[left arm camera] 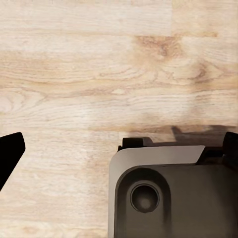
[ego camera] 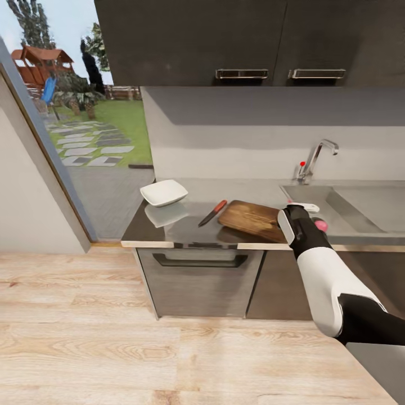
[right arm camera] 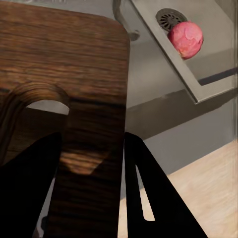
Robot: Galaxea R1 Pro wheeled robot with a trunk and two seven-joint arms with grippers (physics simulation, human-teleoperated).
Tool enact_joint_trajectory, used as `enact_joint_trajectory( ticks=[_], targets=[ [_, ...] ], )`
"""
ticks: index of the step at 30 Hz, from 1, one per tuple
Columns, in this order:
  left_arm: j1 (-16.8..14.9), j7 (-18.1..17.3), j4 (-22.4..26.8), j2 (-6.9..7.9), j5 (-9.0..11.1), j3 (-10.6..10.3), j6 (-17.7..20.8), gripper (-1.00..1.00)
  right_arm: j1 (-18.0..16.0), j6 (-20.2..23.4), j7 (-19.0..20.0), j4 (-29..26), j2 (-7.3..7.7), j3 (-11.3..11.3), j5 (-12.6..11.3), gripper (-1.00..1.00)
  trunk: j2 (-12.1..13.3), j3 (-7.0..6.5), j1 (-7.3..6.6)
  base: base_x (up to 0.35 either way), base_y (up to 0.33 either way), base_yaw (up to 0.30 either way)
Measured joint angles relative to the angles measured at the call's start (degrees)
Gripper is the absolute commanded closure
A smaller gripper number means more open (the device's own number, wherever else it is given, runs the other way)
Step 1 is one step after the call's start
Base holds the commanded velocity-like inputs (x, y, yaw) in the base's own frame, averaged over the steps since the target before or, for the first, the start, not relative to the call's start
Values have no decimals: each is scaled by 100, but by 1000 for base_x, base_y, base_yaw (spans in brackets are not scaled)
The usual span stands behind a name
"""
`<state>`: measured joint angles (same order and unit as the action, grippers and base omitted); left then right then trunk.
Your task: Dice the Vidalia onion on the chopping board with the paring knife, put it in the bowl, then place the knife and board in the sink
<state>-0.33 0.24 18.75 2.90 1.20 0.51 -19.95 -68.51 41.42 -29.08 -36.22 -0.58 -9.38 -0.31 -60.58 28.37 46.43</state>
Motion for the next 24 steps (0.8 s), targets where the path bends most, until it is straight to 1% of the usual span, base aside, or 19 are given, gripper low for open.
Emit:
enact_joint_trajectory(
  ticks=[3, 7, 10, 14, 16, 21, 24],
  targets=[
    [0, 0, 0, 0, 0, -1, 5, -100, 0, 4, 7, 3, 40, 0, -14, 100, 0, 0, -1, 64, -11, 0],
    [0, 0, -1, 0, 0, -1, 8, -100, -1, 9, 104, 7, 34, 35, -31, 100, 0, 0, -2, 218, -118, 0],
    [-1, 0, -1, 0, 0, 0, 8, -100, 0, 57, 328, 10, 29, 133, -37, 100, 0, 1, -3, 270, -184, 0],
    [-1, 0, -1, 0, 0, 0, 9, -100, 0, 85, 456, 9, 33, 327, -20, 100, 0, 1, -3, 281, -192, 0],
    [0, 0, -1, 0, 0, 1, 9, -100, 0, 90, 475, 9, 33, 377, -11, 100, 0, 1, -3, 285, -186, 0],
    [-1, 0, -1, 0, 0, 2, 6, -100, -1, 93, 506, 9, 39, 424, -13, 100, 0, 1, -3, 284, -186, 0],
    [-1, 0, -1, 0, 0, -1, 2, -100, -1, 93, 698, 9, 40, 432, -32, 100, 0, 1, -2, 199, -155, 0]
  ],
)
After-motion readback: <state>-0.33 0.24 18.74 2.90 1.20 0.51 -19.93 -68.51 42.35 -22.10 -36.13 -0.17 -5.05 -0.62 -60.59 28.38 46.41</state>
